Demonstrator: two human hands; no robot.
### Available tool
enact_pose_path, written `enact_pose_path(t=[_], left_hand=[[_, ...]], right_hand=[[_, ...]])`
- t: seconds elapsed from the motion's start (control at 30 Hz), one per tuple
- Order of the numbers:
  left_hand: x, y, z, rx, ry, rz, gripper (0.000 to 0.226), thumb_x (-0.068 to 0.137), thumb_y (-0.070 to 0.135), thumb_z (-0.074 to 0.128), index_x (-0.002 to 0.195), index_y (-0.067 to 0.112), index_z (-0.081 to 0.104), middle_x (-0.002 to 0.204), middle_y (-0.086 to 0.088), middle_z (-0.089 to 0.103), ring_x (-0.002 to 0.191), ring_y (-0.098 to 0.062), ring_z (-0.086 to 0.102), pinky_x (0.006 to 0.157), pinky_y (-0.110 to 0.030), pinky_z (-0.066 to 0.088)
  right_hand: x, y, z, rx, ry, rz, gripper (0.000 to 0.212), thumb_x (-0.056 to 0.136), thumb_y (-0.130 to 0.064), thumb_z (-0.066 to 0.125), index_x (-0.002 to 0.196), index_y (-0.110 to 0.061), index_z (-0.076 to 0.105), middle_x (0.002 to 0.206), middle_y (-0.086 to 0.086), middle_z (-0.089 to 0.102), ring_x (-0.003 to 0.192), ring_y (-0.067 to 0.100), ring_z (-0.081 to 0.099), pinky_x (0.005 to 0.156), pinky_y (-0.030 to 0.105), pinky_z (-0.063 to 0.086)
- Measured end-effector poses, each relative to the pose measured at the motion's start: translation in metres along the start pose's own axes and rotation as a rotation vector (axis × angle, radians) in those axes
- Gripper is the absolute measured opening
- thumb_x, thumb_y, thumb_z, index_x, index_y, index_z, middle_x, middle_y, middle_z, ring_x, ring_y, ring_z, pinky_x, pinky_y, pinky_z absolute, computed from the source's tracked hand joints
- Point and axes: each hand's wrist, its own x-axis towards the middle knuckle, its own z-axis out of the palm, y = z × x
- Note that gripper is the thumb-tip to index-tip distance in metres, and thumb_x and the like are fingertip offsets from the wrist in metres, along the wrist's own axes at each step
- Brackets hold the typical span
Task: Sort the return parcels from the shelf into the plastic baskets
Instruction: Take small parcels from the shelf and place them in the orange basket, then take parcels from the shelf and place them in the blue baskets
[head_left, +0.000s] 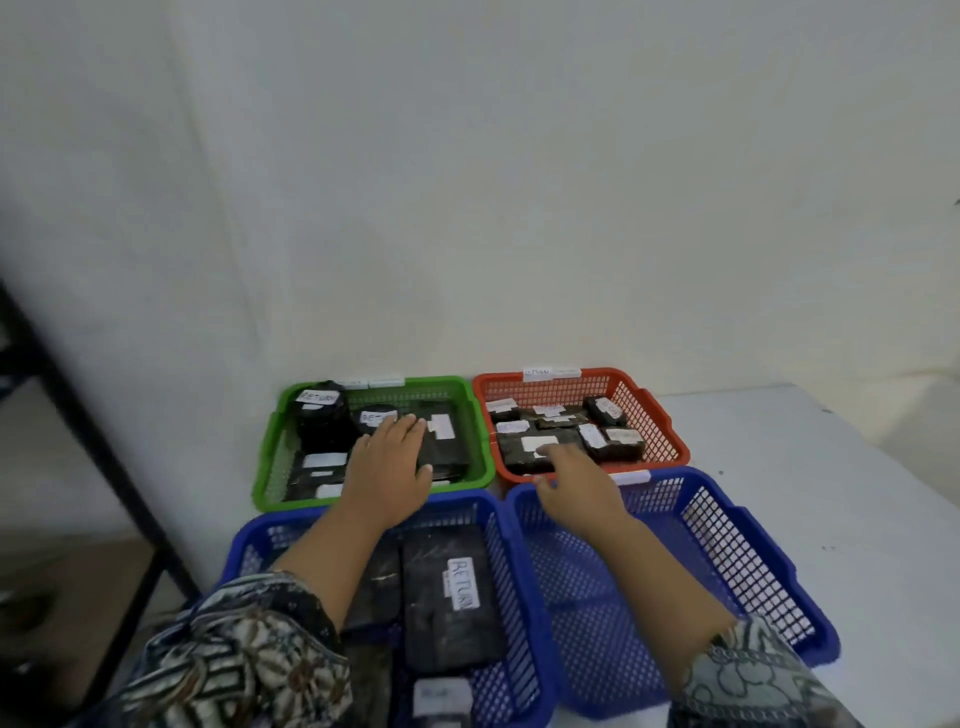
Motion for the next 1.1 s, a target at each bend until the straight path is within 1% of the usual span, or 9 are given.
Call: enact_pose_path(t=[0.2,0.33,0.4,0.43,0.53,0.7,0.83,0.97,1.1], left_hand=[[-0.127,-0.057,-0.033,0.013,0.030,-0.065,0.063,0.091,0.031,0.044,0.147,0.013,0.023,0.154,-0.003,0.023,0.144,-0.024,0.013,0.112,-0.040,0.023],[-0.212,-0.095,-0.054,0.011,0.066,-0.087,0.067,0.078,0.033,0.034,0.138,0.006,0.041,0.142,-0.012,0.043,0.134,-0.033,0.036,0.105,-0.046,0.036],[-0.249,-0.116,-0.064,0.007,0.109,-0.111,0.064,0.071,0.029,0.042,0.128,0.002,0.052,0.132,-0.016,0.053,0.125,-0.037,0.047,0.097,-0.050,0.043],[-0.268,-0.125,-0.070,0.019,0.105,-0.131,0.064,0.071,0.028,0.046,0.129,0.002,0.051,0.134,-0.016,0.052,0.127,-0.036,0.046,0.098,-0.050,0.042],[-0.318,-0.153,-0.084,0.062,0.084,-0.212,0.065,0.083,0.030,0.046,0.143,0.010,0.032,0.150,-0.008,0.033,0.140,-0.027,0.025,0.110,-0.043,0.028],[-0.383,-0.201,-0.109,0.099,0.085,-0.342,0.064,0.093,0.034,0.040,0.149,0.015,0.014,0.156,0.000,0.014,0.145,-0.019,0.006,0.116,-0.040,0.016],[-0.419,-0.242,-0.124,0.107,0.118,-0.441,0.064,0.094,0.033,0.038,0.150,0.015,0.012,0.157,0.001,0.011,0.145,-0.018,0.003,0.116,-0.037,0.013],[-0.440,-0.283,-0.127,0.103,0.117,-0.503,0.065,0.094,0.035,0.040,0.149,0.016,0.014,0.157,0.001,0.014,0.145,-0.019,0.004,0.115,-0.038,0.014],[-0.448,-0.332,-0.119,0.073,0.085,-0.554,0.066,0.094,0.036,0.040,0.150,0.017,0.011,0.157,0.001,0.011,0.145,-0.019,0.002,0.117,-0.039,0.014]], right_hand=[[-0.076,-0.097,0.026,0.026,0.025,-0.115,0.054,0.098,-0.036,0.046,0.146,-0.018,0.031,0.148,0.001,0.036,0.132,0.022,0.039,0.098,0.038,0.043],[-0.127,-0.161,0.048,0.036,0.014,-0.204,0.054,0.098,-0.037,0.046,0.146,-0.019,0.030,0.150,0.000,0.033,0.134,0.022,0.036,0.102,0.038,0.040],[-0.149,-0.194,0.060,0.034,0.010,-0.255,0.052,0.097,-0.036,0.046,0.145,-0.019,0.031,0.148,-0.001,0.035,0.133,0.022,0.037,0.102,0.037,0.038],[-0.159,-0.210,0.066,0.034,0.004,-0.290,0.052,0.097,-0.035,0.046,0.145,-0.019,0.031,0.148,0.000,0.035,0.133,0.022,0.037,0.102,0.036,0.038],[-0.183,-0.261,0.080,0.041,-0.026,-0.379,0.053,0.097,-0.032,0.046,0.145,-0.017,0.031,0.149,0.002,0.035,0.134,0.022,0.037,0.103,0.035,0.035],[-0.215,-0.341,0.101,0.050,-0.051,-0.503,0.053,0.095,-0.029,0.047,0.145,-0.018,0.031,0.149,0.004,0.034,0.134,0.024,0.037,0.104,0.033,0.034],[-0.227,-0.397,0.120,0.030,-0.099,-0.609,0.054,0.096,-0.031,0.045,0.146,-0.017,0.030,0.149,0.004,0.034,0.134,0.023,0.037,0.106,0.032,0.032],[-0.225,-0.445,0.143,0.058,-0.147,-0.652,0.052,0.097,-0.034,0.045,0.144,-0.018,0.031,0.147,0.003,0.037,0.132,0.022,0.039,0.106,0.035,0.037],[-0.216,-0.490,0.179,0.063,-0.174,-0.677,0.055,0.096,-0.034,0.047,0.147,-0.021,0.029,0.150,0.000,0.034,0.135,0.020,0.036,0.108,0.035,0.035]])
